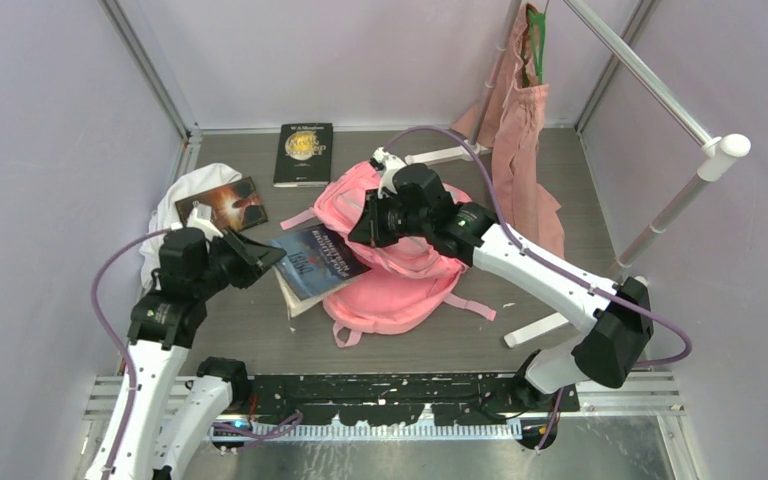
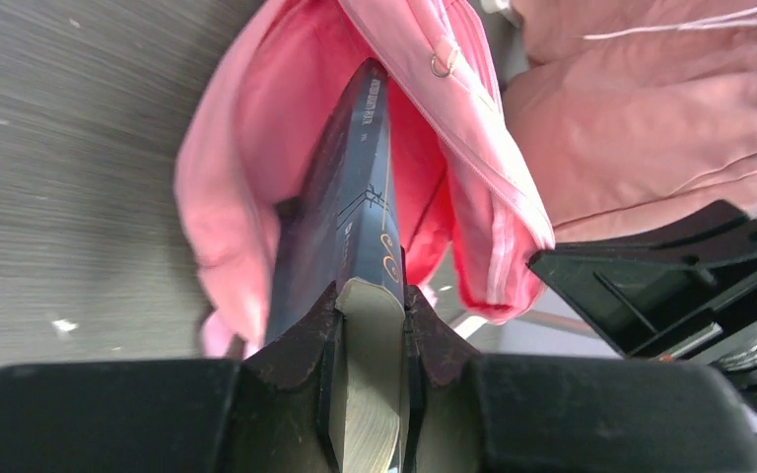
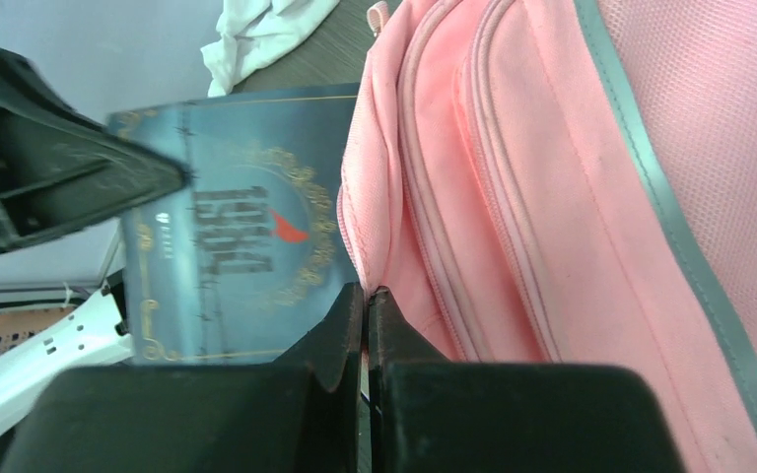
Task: Pack the student bag
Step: Place the book in the student bag.
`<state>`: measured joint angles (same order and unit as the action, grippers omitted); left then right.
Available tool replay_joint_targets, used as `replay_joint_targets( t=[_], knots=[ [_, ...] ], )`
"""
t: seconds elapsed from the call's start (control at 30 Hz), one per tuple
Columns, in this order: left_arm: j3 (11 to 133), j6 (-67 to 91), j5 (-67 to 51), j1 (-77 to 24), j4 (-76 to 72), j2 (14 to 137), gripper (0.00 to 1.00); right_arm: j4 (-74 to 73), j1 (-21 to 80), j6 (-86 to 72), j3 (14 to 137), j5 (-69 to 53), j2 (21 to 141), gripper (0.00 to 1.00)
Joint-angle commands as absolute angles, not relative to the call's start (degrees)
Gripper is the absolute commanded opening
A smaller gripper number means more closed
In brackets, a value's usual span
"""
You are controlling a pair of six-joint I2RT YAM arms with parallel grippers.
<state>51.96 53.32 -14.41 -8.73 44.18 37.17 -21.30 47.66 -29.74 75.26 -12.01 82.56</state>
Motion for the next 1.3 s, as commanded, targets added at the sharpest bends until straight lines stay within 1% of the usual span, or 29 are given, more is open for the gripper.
replay_joint_targets(
  t=[0.0, 0.1, 0.23, 0.33, 0.37, 0.53, 0.63, 0.8, 1.0, 1.27],
  knots=[
    [44.6, 71.9, -21.5, -8.7, 14.8, 33.9, 0.0, -14.4, 46.6, -33.0, 75.9, -13.3, 79.1, 0.01],
    [44.4, 73.0, -21.4, -8.7, 16.1, 35.1, 0.0, -13.9, 46.1, -33.5, 75.8, -14.0, 78.5, 0.01],
    [45.0, 76.1, -21.9, -8.7, 9.4, 35.6, 0.0, -13.8, 46.0, -33.6, 76.4, -14.2, 78.5, 0.01],
    [49.3, 72.5, -23.3, -8.7, 14.1, 39.3, 0.0, -12.8, 45.9, -34.3, 76.4, -15.0, 78.9, 0.01],
    [49.1, 72.5, -24.0, -8.8, 14.0, 40.1, 0.0, -12.2, 45.9, -34.7, 76.4, -15.2, 79.1, 0.01],
    [38.2, 79.3, -25.4, -8.8, -0.4, 40.5, 0.0, -10.5, 45.9, -36.7, 78.0, -17.1, 80.3, 0.01],
    [34.7, 82.3, -25.7, -8.8, -9.6, 41.3, 0.0, -11.3, 45.9, -36.8, 79.8, -18.0, 80.6, 0.01],
    [33.3, 83.6, -26.9, -10.2, -18.1, 46.9, 0.0, -11.5, 45.9, -37.3, 82.1, -19.6, 81.9, 0.01],
    [26.3, 90.8, -23.1, -12.8, -41.1, 56.0, 0.0, -11.7, 45.9, -37.7, 83.3, -20.0, 83.4, 0.01],
    [28.6, 84.6, -17.1, -20.2, -44.1, 65.2, 0.0, -13.6, 46.2, -37.3, 85.7, -20.1, 85.5, 0.01]
  ],
)
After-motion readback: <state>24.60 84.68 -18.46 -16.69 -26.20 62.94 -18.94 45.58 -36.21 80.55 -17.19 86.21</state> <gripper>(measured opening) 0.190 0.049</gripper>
